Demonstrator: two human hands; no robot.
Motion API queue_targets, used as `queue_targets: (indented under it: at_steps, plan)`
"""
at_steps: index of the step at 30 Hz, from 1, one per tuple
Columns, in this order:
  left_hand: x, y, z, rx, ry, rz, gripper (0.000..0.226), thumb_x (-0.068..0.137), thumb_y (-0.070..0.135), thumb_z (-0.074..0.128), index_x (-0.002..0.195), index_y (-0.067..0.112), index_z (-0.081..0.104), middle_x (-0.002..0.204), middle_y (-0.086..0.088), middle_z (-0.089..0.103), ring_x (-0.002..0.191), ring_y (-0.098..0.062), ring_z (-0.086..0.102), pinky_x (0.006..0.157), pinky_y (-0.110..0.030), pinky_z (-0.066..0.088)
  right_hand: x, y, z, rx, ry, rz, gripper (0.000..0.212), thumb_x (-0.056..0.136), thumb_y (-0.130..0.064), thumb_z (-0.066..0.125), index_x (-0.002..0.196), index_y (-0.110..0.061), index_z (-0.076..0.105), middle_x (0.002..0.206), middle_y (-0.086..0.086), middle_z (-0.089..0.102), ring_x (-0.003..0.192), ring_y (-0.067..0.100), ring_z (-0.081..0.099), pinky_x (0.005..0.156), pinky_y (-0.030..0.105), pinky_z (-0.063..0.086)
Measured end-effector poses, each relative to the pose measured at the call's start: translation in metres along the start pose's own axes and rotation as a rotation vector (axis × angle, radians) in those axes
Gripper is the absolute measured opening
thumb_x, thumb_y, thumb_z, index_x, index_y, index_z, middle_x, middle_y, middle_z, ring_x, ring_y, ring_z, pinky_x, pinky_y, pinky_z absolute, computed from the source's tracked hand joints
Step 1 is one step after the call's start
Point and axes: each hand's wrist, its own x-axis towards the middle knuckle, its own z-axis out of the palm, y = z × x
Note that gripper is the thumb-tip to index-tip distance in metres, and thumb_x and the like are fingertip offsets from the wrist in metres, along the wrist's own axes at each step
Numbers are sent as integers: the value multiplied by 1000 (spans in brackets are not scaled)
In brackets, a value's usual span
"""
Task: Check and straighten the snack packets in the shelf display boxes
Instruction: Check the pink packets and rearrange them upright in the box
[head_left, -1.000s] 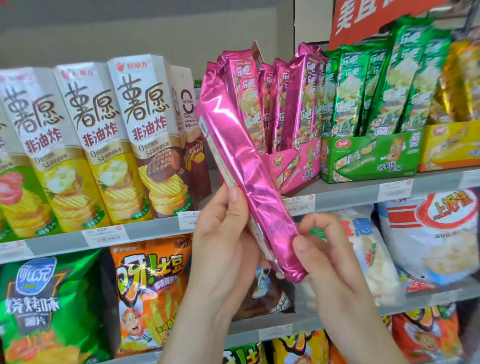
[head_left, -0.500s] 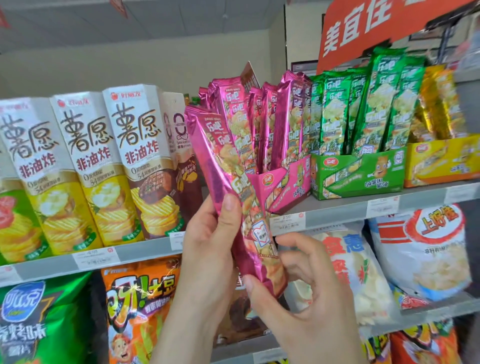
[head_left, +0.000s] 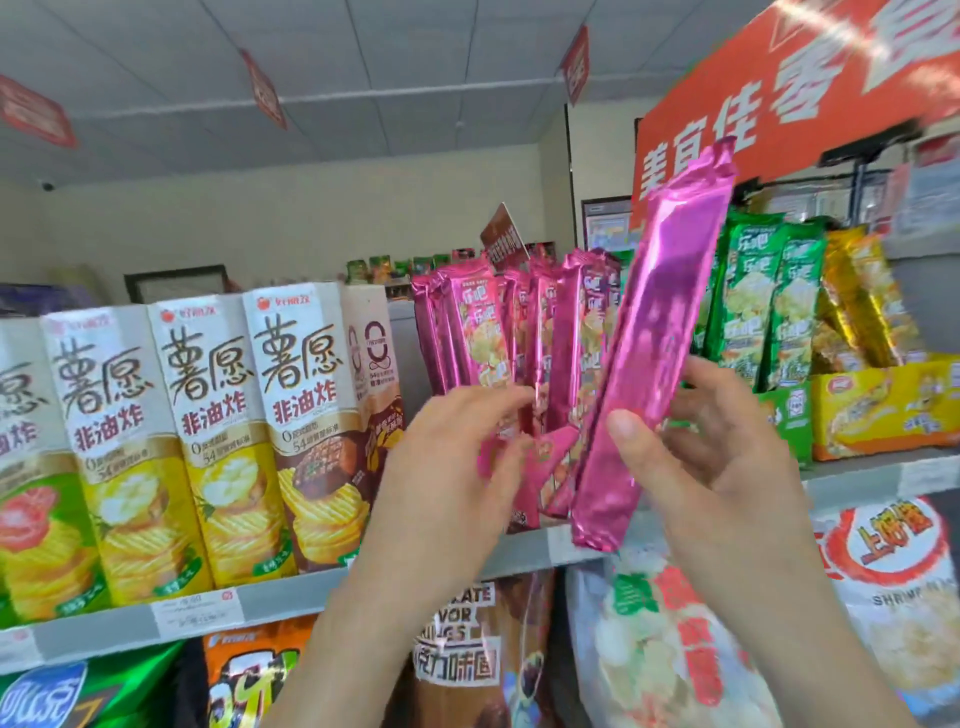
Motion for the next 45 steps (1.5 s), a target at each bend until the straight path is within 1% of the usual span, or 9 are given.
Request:
queue_targets:
  at_steps: [4,8,13,20,23,27,34,39,45]
  plan:
    - [2,-17,13,355,-133,140,27,86,27,71,112,19,72,106,2,70,101,-22,61,85,-33,52,40,-12,-2,-25,73,-95,33,77,-42,71,102,-49,51,95,-5,69,77,13,69,65,25,55]
    - [1,-26,15,299,-82,146,23,77,28,81,97,17,76,87,5,71,84,-19,61,73,-29,54,61,-10,14,-83,111,-153,32,76,-49,68,100,-50,46,97,-12,66,85,8,66,75,33,53]
    - [-2,-25,19,236,26,102,25,66,27,87,85,16,77,76,6,70,76,-16,59,68,-24,47,69,10,34,-212,87,-163,34,80,-38,73,102,-43,47,94,-24,62,86,-1,63,76,19,49]
    - [-3,-18,29,200,158,70,24,60,27,89,75,17,73,67,6,63,69,-17,58,61,-26,43,60,38,40,-489,-22,-100,46,77,-35,77,116,-37,52,83,-38,60,79,-13,57,63,12,42]
    - [-1,-13,35,257,179,102,20,69,36,76,68,17,71,61,6,61,64,-20,57,60,-27,40,63,40,38,-589,-53,-54,52,76,-36,77,124,-24,60,66,-20,60,70,-1,61,67,24,49]
    - [2,3,46,291,190,128,28,76,39,53,65,17,66,57,6,59,58,-21,51,54,-26,37,67,40,31,-623,-223,55,16,78,-27,75,92,-26,70,67,-10,67,68,4,60,70,31,53]
    - [5,16,56,121,255,86,8,74,11,73,80,12,69,83,-2,59,67,-22,56,53,-34,45,60,49,8,-527,-276,138,7,80,-18,66,77,-14,71,85,10,56,81,17,54,78,38,47]
    - [28,19,16,215,364,203,40,83,15,65,122,9,63,122,-10,56,112,-25,51,96,-37,43,56,47,6,-430,-259,163,31,74,-32,49,73,-8,68,76,12,64,77,25,60,72,45,49]
    - [75,9,-19,556,-25,58,60,92,39,51,145,13,40,150,-4,42,141,-24,30,117,-46,23,43,45,5,-590,-206,33,21,84,-25,54,64,-21,58,67,-1,57,67,13,53,59,31,39]
